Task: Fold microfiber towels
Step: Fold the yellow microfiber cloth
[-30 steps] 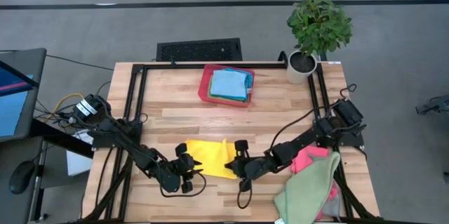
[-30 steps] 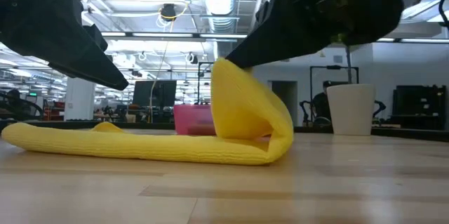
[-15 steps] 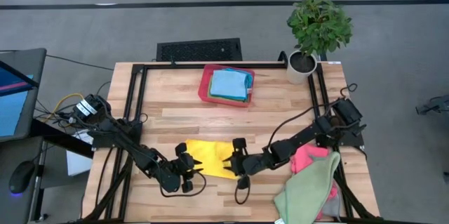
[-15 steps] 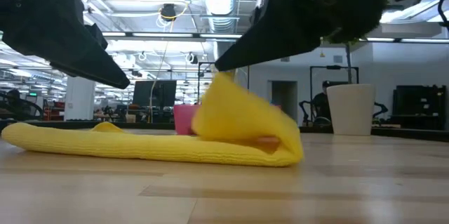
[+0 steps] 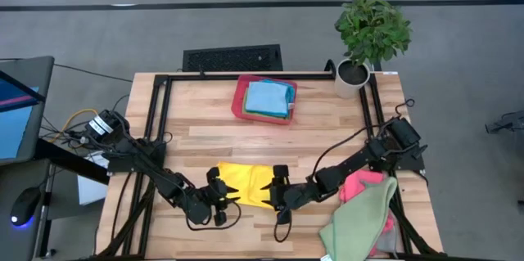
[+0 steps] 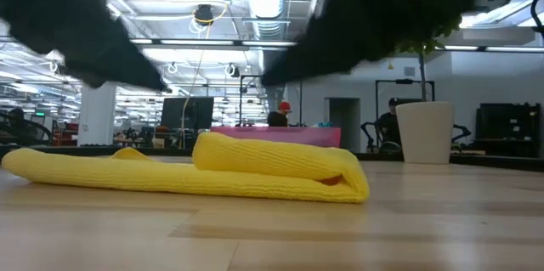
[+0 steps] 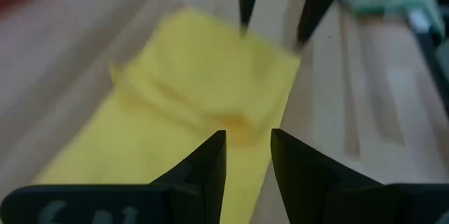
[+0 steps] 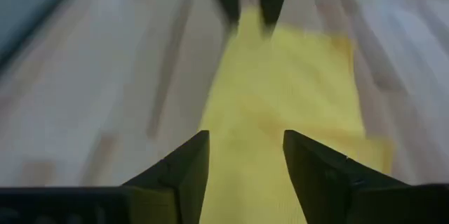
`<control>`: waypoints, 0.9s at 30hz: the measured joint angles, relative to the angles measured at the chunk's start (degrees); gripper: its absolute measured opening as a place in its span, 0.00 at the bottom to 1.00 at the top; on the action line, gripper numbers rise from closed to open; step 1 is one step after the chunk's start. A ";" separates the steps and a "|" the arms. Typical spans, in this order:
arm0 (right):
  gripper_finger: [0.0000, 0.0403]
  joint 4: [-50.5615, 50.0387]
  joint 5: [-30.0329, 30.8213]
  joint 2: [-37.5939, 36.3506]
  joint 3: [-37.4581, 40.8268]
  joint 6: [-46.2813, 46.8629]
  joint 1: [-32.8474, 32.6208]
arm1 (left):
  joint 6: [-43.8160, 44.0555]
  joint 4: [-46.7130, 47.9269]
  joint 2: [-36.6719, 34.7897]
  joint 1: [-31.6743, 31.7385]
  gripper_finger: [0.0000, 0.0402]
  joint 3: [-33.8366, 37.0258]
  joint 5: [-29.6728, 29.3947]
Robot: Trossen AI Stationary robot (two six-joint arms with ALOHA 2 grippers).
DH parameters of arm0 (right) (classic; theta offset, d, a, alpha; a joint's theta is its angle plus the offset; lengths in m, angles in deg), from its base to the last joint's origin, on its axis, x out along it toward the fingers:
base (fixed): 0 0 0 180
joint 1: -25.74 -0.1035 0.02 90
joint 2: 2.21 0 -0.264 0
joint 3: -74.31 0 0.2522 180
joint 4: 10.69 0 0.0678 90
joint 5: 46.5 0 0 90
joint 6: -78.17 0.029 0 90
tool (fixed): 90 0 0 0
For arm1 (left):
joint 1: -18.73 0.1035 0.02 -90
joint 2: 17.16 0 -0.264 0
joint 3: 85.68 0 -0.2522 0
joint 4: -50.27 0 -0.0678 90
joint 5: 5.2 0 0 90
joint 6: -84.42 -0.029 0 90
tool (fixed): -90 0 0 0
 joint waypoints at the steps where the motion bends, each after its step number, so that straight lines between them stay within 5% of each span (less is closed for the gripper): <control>1: 0.50 -0.30 0.98 0.33 0.44 0.48 -0.42 | -1.55 -2.89 0.40 0.00 0.26 0.00 -2.33; 4: 0.47 3.23 5.77 0.75 1.76 2.49 -2.20 | -8.60 -13.67 3.02 0.01 0.26 -0.04 -7.14; 9: 0.41 7.67 14.62 0.89 5.30 5.41 -5.80 | -19.71 -33.77 11.90 1.60 0.26 -0.21 -4.92; 14: 0.37 9.45 16.65 0.89 7.61 10.44 -7.51 | -24.34 -35.15 18.34 4.50 0.26 -4.94 -5.13; 19: 0.35 11.77 16.63 0.89 9.95 13.17 -7.60 | -24.80 -26.61 18.62 5.97 0.26 -9.83 -4.54; 27: 0.34 15.22 16.55 2.47 10.85 12.88 -7.36 | -12.83 5.46 18.62 6.32 0.26 -17.85 3.18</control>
